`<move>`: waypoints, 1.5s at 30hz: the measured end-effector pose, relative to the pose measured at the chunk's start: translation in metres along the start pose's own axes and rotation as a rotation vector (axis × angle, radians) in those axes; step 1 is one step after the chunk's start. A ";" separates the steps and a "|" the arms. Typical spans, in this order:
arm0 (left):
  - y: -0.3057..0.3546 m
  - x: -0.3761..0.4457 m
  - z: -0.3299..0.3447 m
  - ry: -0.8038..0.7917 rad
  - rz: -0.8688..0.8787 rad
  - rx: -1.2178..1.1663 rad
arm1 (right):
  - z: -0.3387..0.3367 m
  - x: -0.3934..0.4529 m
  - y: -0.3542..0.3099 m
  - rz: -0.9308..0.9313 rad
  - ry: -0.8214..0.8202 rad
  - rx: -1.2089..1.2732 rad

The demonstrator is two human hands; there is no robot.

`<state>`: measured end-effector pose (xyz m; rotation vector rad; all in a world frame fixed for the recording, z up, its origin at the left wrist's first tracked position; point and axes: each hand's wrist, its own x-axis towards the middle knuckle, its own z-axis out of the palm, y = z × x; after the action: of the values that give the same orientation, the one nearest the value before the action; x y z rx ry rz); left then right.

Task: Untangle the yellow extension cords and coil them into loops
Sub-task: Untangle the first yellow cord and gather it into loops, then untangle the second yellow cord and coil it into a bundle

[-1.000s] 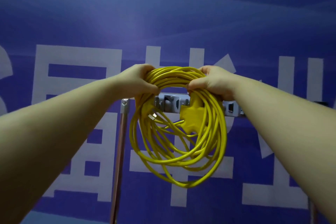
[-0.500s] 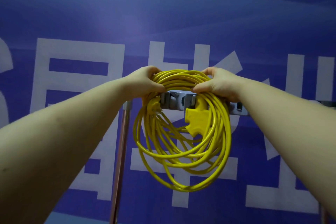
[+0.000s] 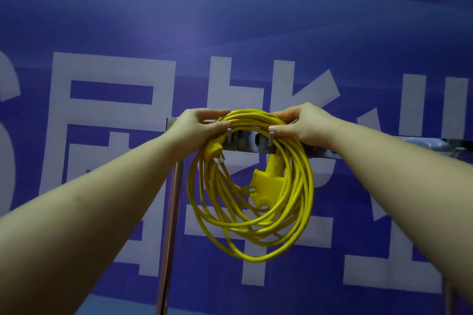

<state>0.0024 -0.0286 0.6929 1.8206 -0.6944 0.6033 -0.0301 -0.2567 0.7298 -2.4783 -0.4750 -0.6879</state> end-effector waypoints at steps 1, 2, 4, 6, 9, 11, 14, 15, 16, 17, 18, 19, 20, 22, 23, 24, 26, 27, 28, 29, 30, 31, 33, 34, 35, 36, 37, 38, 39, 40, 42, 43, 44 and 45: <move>-0.001 -0.002 0.000 -0.001 -0.009 -0.004 | 0.002 -0.003 0.000 -0.019 0.009 -0.029; -0.001 -0.005 0.000 -0.005 -0.018 -0.006 | 0.003 -0.005 0.001 -0.027 0.011 -0.053; 0.000 -0.009 0.001 -0.008 -0.033 0.000 | 0.005 -0.011 0.002 -0.028 -0.010 -0.091; 0.001 -0.013 0.002 -0.006 -0.027 0.017 | 0.006 -0.016 0.004 -0.023 -0.036 -0.199; 0.002 -0.021 0.007 0.010 -0.021 0.097 | 0.012 -0.024 0.007 -0.026 -0.010 -0.470; 0.002 -0.024 0.010 0.013 -0.039 0.154 | 0.016 -0.028 0.007 -0.024 0.007 -0.568; 0.008 -0.027 0.010 -0.017 -0.072 0.220 | 0.018 -0.033 0.003 -0.001 -0.025 -0.599; 0.013 -0.028 0.010 -0.046 -0.074 0.274 | 0.018 -0.035 0.001 0.010 -0.044 -0.597; 0.017 -0.028 0.010 -0.077 -0.075 0.346 | 0.016 -0.037 -0.001 0.020 -0.061 -0.591; 0.023 -0.028 0.011 -0.099 -0.071 0.427 | 0.015 -0.039 -0.004 0.027 -0.070 -0.583; 0.028 -0.029 0.011 -0.111 -0.061 0.515 | 0.013 -0.042 -0.007 0.029 -0.068 -0.573; 0.034 -0.031 0.012 -0.116 -0.043 0.606 | 0.011 -0.045 -0.011 0.026 -0.056 -0.567; 0.038 -0.034 0.013 -0.119 -0.022 0.690 | 0.009 -0.049 -0.015 0.016 -0.041 -0.566; 0.049 -0.043 0.015 -0.133 0.020 0.828 | 0.005 -0.060 -0.022 -0.013 -0.019 -0.562; 0.054 -0.049 0.017 -0.142 0.055 0.884 | 0.003 -0.066 -0.026 -0.033 -0.014 -0.556; 0.061 -0.056 0.019 -0.151 0.099 0.934 | 0.001 -0.075 -0.029 -0.050 -0.013 -0.541; 0.071 -0.069 0.023 -0.173 0.187 1.022 | -0.003 -0.092 -0.035 -0.059 -0.021 -0.503; 0.077 -0.076 0.026 -0.190 0.209 1.060 | -0.006 -0.102 -0.037 -0.047 -0.033 -0.494; 0.082 -0.084 0.030 -0.210 0.213 1.090 | -0.008 -0.113 -0.038 -0.032 -0.044 -0.498; 0.088 -0.093 0.035 -0.233 0.215 1.115 | -0.009 -0.123 -0.037 -0.015 -0.055 -0.511; 0.093 -0.102 0.041 -0.258 0.217 1.136 | -0.010 -0.134 -0.036 -0.001 -0.064 -0.526; 0.098 -0.112 0.047 -0.281 0.217 1.153 | -0.012 -0.146 -0.035 0.012 -0.075 -0.540; 0.104 -0.134 0.062 -0.322 0.207 1.168 | -0.012 -0.172 -0.030 0.039 -0.097 -0.554; 0.105 -0.145 0.070 -0.342 0.203 1.169 | -0.012 -0.185 -0.027 0.053 -0.107 -0.556; 0.105 -0.157 0.078 -0.363 0.205 1.171 | -0.012 -0.198 -0.023 0.069 -0.117 -0.555; 0.105 -0.168 0.087 -0.386 0.209 1.175 | -0.011 -0.212 -0.019 0.087 -0.126 -0.554; 0.104 -0.180 0.097 -0.407 0.212 1.177 | -0.009 -0.225 -0.013 0.106 -0.137 -0.558; 0.103 -0.190 0.107 -0.428 0.215 1.176 | -0.007 -0.238 -0.006 0.121 -0.149 -0.566; 0.102 -0.200 0.116 -0.450 0.216 1.172 | -0.004 -0.251 0.001 0.130 -0.160 -0.577; 0.099 -0.209 0.126 -0.474 0.214 1.168 | 0.000 -0.263 0.009 0.137 -0.169 -0.581; 0.091 -0.226 0.143 -0.519 0.212 1.167 | 0.008 -0.287 0.028 0.155 -0.183 -0.564; 0.084 -0.233 0.152 -0.531 0.217 1.166 | 0.014 -0.298 0.039 0.164 -0.188 -0.558; 0.076 -0.240 0.161 -0.544 0.230 1.165 | 0.020 -0.307 0.050 0.172 -0.198 -0.557; 0.067 -0.248 0.170 -0.564 0.240 1.162 | 0.027 -0.317 0.062 0.183 -0.214 -0.553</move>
<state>-0.2059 -0.1642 0.5107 3.0860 -1.0608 0.7230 -0.2482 -0.3510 0.5097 -3.0869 -0.1349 -0.5329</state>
